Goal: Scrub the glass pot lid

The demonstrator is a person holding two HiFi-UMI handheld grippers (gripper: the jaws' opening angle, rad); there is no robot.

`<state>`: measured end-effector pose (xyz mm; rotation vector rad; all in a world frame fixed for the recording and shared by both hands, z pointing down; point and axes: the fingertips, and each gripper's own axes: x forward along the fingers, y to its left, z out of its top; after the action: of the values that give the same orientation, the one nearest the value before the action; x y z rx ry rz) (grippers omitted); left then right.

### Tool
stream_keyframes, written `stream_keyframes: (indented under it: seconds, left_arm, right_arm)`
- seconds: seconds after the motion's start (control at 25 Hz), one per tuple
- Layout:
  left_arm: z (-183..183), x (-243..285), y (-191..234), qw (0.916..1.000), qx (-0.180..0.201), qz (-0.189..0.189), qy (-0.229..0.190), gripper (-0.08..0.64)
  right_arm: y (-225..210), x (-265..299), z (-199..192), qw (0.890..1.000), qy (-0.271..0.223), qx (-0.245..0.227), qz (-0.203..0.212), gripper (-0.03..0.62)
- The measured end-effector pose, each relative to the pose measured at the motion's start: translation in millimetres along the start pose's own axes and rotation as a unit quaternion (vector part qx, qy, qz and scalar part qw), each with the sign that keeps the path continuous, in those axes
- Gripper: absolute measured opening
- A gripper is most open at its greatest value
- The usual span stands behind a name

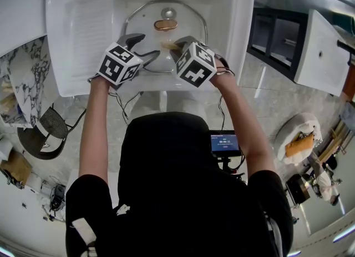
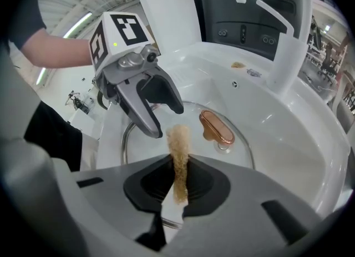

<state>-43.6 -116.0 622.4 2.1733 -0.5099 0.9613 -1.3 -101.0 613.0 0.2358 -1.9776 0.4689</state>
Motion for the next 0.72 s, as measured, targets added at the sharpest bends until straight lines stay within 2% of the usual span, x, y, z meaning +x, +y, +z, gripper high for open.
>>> stream_keyframes:
  seconds: [0.4,0.72]
  left_arm:
    - [0,0,0,1.0000,0.001,0.000,-0.001,0.284]
    - [0,-1,-1,1.0000,0.002,0.000,-0.005,0.284]
  right_arm:
    - [-3,1,-1,1.000,-0.007,0.000,-0.008,0.014]
    - [-24,0,-14,0.999,0.001,-0.005,-0.050,0.014]
